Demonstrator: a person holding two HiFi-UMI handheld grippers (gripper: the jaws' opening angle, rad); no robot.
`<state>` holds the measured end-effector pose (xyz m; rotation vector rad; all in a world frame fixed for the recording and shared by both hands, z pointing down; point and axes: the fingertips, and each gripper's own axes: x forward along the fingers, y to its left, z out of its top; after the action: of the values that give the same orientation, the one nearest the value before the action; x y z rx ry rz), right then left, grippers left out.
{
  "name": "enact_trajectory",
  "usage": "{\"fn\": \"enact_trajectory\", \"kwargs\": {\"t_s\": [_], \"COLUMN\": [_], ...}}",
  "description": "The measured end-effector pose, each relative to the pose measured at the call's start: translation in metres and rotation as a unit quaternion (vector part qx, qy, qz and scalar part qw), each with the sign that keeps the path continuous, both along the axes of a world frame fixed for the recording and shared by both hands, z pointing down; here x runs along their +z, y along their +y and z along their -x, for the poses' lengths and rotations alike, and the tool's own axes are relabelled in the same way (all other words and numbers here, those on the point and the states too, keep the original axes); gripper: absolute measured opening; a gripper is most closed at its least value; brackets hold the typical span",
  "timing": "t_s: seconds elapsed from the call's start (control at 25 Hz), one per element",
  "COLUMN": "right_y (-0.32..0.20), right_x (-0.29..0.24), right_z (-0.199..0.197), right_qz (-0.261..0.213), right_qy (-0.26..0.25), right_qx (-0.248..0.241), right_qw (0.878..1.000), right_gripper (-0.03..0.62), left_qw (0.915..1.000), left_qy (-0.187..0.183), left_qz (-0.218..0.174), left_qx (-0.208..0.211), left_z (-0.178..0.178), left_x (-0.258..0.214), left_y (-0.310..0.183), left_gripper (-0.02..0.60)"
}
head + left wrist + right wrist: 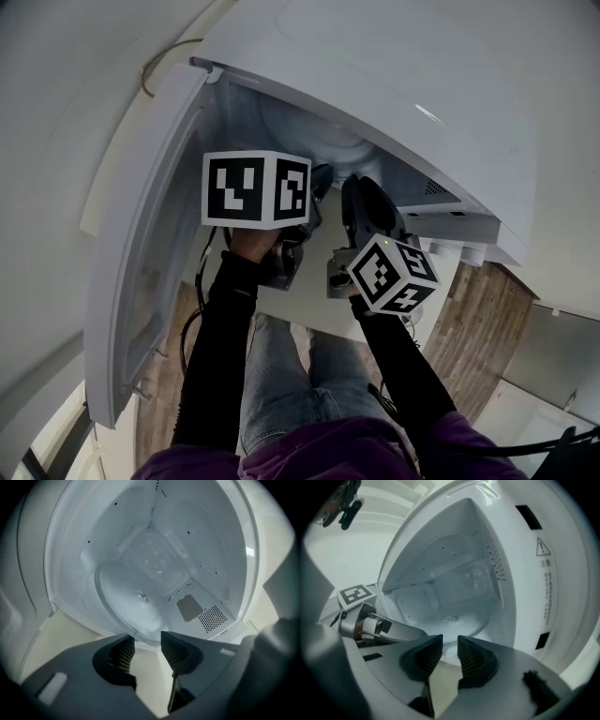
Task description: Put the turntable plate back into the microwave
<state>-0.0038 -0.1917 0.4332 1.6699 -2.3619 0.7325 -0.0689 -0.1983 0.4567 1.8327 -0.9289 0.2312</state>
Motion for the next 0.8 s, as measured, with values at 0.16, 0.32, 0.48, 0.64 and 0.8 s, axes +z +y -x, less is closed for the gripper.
{"fn": "enact_trajectory", "kwargs": {"t_s": [0.16, 0.32, 0.48, 0.64, 0.8], "right_y": [0.007, 0.009, 0.01, 0.007, 0.006], "right_x": [0.003, 0.006, 0.009, 0.011, 0.011], "right_z": [0.01, 0.013, 0.009, 0.004, 0.001], "right_qz": [0.001, 0.003, 0.007, 0.011, 0.012], "right_qy": [0.009, 0.015, 0.027, 0.02, 0.02], "right_qx": [-0.025, -0.029, -0.027, -0.018, -0.01], "right_qw": [1.0, 0.999, 0.999, 1.0, 1.0], "right_gripper": [0.104, 0.104, 0.094, 0.086, 0.086], "left_qw": [1.0, 0.9998, 0.9988, 0.9977, 0.9964], "left_qy": [-0.005, 0.008, 0.003, 0.0, 0.007], "left_qz": [-0.002, 0.006, 0.016, 0.017, 0.022], "left_qx": [0.004, 0.015, 0.045, 0.066, 0.082], "left_z": [-0.001, -0.005, -0.016, -0.023, -0.025], "left_x": [0.0, -0.001, 0.002, 0.004, 0.003], "left_y": [0.001, 0.004, 0.009, 0.01, 0.01], "left_gripper": [0.186, 0.187, 0.175, 0.167, 0.153]}}
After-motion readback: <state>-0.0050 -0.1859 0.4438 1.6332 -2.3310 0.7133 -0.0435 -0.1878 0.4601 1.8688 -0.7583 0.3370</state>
